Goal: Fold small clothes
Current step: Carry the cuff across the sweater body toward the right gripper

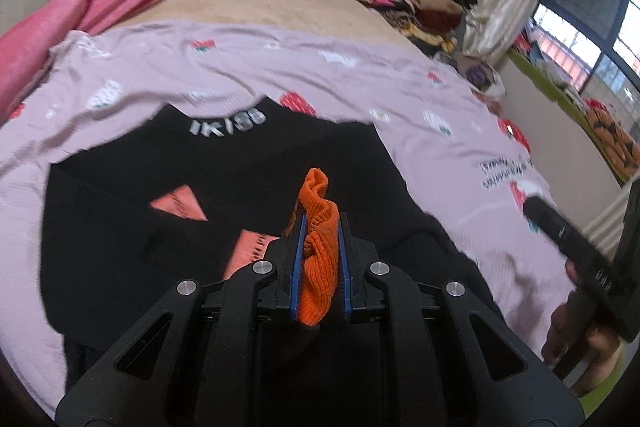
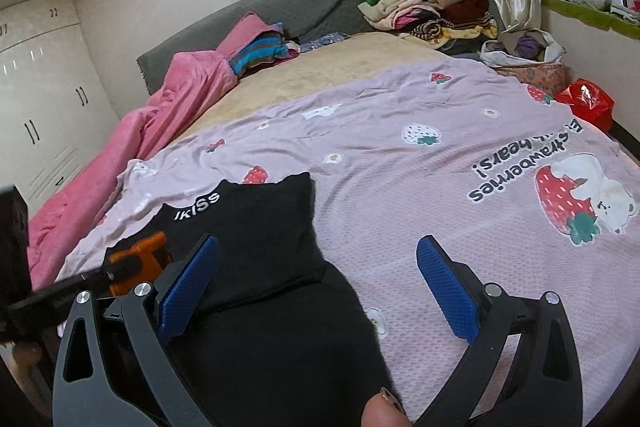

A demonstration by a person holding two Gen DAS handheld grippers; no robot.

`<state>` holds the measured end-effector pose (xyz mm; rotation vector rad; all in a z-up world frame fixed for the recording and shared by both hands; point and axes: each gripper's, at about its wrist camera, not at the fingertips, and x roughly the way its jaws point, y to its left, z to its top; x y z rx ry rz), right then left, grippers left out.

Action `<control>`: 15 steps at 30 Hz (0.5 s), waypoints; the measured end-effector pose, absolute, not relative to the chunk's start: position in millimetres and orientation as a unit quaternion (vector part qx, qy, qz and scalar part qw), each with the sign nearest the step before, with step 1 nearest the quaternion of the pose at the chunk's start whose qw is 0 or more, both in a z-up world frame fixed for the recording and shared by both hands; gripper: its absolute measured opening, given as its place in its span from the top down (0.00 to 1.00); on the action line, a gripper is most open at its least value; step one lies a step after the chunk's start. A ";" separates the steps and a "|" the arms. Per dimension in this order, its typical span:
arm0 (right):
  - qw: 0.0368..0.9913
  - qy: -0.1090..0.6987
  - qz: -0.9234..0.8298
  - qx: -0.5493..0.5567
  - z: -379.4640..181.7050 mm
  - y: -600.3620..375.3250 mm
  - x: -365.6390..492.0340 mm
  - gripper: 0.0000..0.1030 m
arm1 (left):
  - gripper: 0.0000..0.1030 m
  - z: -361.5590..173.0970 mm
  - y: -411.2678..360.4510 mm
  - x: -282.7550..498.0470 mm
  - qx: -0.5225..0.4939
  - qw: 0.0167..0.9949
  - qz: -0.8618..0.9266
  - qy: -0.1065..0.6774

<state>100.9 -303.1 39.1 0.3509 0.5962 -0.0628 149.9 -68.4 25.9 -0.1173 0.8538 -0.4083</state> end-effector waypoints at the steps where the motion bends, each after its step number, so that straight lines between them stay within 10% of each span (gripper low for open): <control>1: 0.940 0.293 -0.034 0.172 38.5 -304.2 101.4 0.04 | 0.92 22.0 -70.2 149.7 -0.056 0.886 -0.202 0.415; 15: 0.921 0.357 0.011 0.154 15.0 -272.4 126.4 0.04 | 0.49 -0.1 -40.0 147.0 -0.104 0.846 -0.275 0.444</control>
